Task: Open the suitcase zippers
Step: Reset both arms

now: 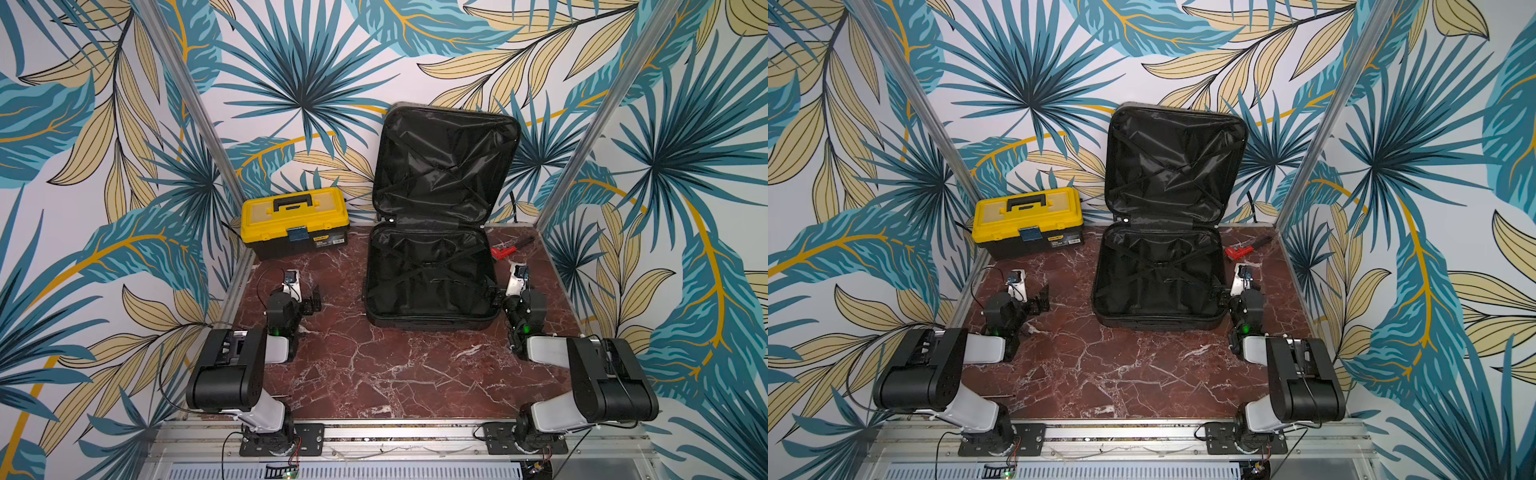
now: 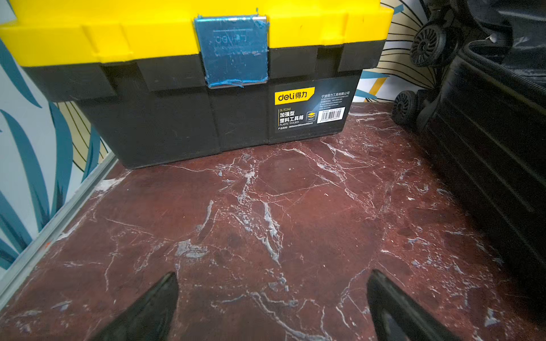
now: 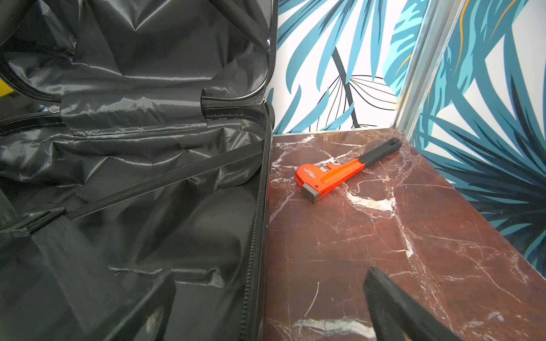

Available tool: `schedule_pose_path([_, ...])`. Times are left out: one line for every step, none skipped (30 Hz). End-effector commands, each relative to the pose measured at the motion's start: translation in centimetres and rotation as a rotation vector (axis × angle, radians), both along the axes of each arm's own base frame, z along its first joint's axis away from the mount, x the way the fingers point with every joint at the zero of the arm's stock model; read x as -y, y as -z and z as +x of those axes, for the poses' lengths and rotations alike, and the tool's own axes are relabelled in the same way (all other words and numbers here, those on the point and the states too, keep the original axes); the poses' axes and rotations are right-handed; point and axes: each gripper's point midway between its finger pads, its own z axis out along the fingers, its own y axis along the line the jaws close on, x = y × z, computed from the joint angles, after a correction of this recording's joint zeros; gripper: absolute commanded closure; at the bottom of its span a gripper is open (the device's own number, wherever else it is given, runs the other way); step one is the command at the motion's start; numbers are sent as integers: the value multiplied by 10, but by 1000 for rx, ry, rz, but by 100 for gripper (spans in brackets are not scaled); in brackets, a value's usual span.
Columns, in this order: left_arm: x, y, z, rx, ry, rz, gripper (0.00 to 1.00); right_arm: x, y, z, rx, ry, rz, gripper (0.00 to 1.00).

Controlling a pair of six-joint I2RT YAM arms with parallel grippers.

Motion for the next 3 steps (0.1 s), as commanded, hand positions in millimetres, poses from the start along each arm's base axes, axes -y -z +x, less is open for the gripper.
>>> schedule_pose_path([-1,-14,5,48,-3,0,1,3,26,-7,-95,23,-2,1])
schedule_pose_path([-1,-14,5,48,-3,0,1,3,26,-7,-96,23,-2,0])
schedule_pose_path([-2,-15,5,49,-4,2,1,3,26,-7,-95,22,-3,0])
